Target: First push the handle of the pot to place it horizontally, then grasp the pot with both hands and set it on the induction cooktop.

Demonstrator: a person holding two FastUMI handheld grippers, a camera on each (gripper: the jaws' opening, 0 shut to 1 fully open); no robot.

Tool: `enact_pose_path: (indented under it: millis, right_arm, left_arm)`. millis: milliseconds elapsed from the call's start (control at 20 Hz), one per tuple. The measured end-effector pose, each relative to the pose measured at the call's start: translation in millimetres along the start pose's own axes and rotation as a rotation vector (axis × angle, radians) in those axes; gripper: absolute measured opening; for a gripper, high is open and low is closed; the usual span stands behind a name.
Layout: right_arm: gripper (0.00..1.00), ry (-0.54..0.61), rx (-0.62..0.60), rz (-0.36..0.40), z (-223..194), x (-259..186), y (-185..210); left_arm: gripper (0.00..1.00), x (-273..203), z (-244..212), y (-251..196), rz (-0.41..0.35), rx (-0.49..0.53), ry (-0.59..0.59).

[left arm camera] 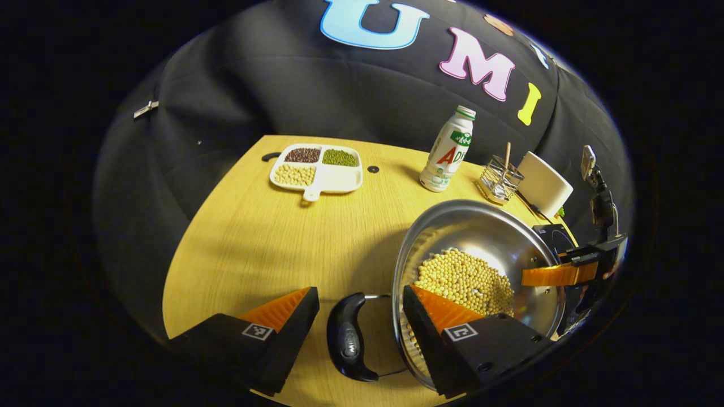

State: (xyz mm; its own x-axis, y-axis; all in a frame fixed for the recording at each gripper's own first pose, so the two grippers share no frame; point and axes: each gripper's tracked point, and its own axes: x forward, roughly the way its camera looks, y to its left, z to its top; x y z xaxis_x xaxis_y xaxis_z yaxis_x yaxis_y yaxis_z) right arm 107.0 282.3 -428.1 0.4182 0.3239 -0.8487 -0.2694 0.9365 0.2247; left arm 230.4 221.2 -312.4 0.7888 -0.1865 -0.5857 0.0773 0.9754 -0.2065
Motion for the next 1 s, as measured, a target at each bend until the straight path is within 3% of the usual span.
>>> enact_pose_path:
  millis: [200,350,550,900,950,1000]
  right_arm:
    - [0.93,0.026,0.007,-0.016,-9,9,-4]
    - [0.75,0.03,0.023,-0.038,-8,9,-10]
    - [0.65,0.039,0.04,-0.05,-9,10,-11]
    - [0.6,0.047,0.03,-0.038,-9,2,-12]
    - [0.56,0.046,0.027,-0.034,-10,-6,-12]
    - [0.6,0.038,0.021,-0.033,-7,-14,-12]
  left_arm:
    - [0.84,7,-7,-3,-0.025,-0.005,0.039]
    - [0.68,7,-11,-4,-0.033,-0.015,0.061]
    - [0.68,8,-15,-1,-0.017,-0.04,0.067]
    - [0.64,-8,-26,-7,0.037,-0.136,0.098]
    - [0.61,-13,-29,-11,0.033,-0.148,0.103]
    - [0.61,-18,-28,-15,0.032,-0.151,0.1]
